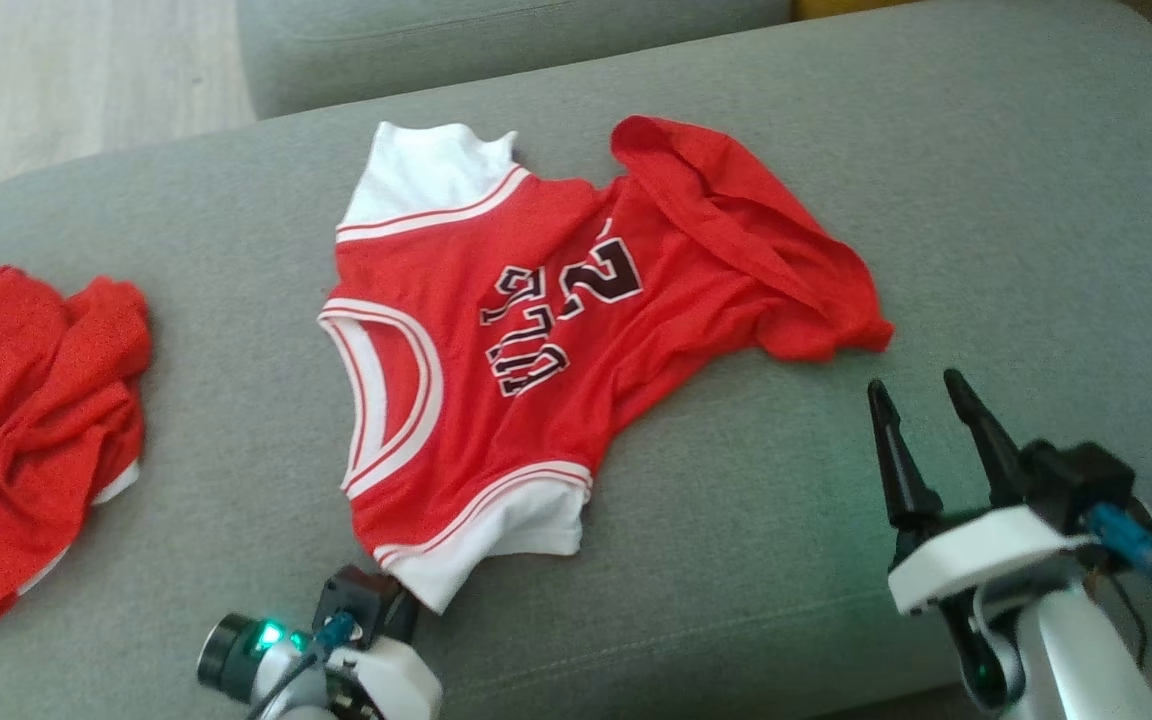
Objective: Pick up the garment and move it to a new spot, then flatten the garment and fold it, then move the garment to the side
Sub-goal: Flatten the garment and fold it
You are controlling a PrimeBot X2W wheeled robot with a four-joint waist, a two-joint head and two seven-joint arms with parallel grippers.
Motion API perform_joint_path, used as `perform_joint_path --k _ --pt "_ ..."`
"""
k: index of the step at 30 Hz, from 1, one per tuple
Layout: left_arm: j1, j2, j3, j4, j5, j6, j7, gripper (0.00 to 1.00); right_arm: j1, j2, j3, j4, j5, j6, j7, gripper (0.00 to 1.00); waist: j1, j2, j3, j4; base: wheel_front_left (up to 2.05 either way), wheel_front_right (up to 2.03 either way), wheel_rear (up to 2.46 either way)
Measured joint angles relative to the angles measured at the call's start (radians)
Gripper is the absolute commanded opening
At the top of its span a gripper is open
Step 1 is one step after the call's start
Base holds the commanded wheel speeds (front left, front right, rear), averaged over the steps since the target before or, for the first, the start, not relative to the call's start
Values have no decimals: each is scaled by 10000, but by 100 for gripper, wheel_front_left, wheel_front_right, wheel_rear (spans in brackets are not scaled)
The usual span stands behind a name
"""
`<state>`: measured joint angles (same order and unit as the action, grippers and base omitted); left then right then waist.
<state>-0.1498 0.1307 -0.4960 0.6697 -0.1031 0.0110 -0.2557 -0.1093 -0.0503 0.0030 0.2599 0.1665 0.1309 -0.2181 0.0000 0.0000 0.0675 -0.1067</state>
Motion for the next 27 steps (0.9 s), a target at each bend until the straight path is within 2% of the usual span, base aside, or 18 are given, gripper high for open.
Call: perform_joint_path --k 5,10,18,27 --pt "116 -270 546 -997 -949 -393 2 0 -769 0 -441 706 -163 0 558 100 0 0 -26 393 0 0 0" --pt "469 -439 876 -1944 -1958 -729 100 0 -1589 -2 -1398 2025 -393 0 1076 100 0 0 -17 942 0 0 0" --pt "537 -514 1266 -3580 -2938 -729 393 0 -2650 -2 -2270 3812 -702 0 1402 100 0 0 199 1672 0 0 0" --pt "646 -493 1220 -4472 -2853 -518 466 0 -3562 -2 -2604 5829 -504 0 1264 100 0 0 650 2124 0 0 0"
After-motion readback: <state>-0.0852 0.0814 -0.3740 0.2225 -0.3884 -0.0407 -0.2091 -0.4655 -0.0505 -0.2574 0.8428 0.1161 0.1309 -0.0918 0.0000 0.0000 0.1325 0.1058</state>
